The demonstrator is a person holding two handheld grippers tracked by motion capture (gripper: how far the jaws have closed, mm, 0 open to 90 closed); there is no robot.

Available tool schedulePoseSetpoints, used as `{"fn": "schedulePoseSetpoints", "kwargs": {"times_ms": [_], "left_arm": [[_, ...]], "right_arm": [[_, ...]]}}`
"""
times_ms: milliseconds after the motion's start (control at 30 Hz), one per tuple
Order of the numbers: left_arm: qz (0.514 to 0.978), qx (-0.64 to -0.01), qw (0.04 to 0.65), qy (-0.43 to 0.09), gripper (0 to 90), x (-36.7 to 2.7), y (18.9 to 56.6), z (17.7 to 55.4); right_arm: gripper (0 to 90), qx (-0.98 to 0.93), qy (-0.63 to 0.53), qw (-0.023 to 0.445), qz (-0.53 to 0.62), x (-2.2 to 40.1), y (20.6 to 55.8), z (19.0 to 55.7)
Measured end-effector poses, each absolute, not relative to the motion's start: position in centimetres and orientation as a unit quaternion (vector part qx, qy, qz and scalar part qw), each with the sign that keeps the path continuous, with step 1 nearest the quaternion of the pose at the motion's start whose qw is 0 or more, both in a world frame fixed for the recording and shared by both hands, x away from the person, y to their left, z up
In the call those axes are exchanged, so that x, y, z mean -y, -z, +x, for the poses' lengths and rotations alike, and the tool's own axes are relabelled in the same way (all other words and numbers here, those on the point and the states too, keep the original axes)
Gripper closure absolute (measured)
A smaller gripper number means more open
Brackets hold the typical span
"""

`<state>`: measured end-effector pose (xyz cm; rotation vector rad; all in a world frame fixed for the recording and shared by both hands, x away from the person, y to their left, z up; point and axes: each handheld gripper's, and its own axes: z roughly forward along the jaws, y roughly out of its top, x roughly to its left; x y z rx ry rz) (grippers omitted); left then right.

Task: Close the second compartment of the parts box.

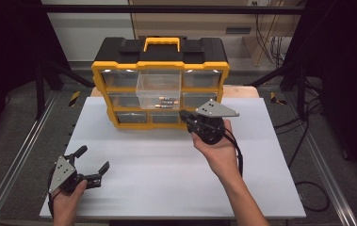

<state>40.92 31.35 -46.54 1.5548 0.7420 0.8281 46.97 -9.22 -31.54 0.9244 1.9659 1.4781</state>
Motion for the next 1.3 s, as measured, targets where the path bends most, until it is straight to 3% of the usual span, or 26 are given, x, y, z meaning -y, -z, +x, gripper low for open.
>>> {"fn": "schedulePoseSetpoints", "kwargs": {"times_ms": [1300], "left_arm": [[0.658,-0.324,0.580,-0.355,0.8,-31.7,46.5,40.9]], "right_arm": [[90.0,-0.692,-0.574,0.270,0.345,6.5,30.3,49.6]]}}
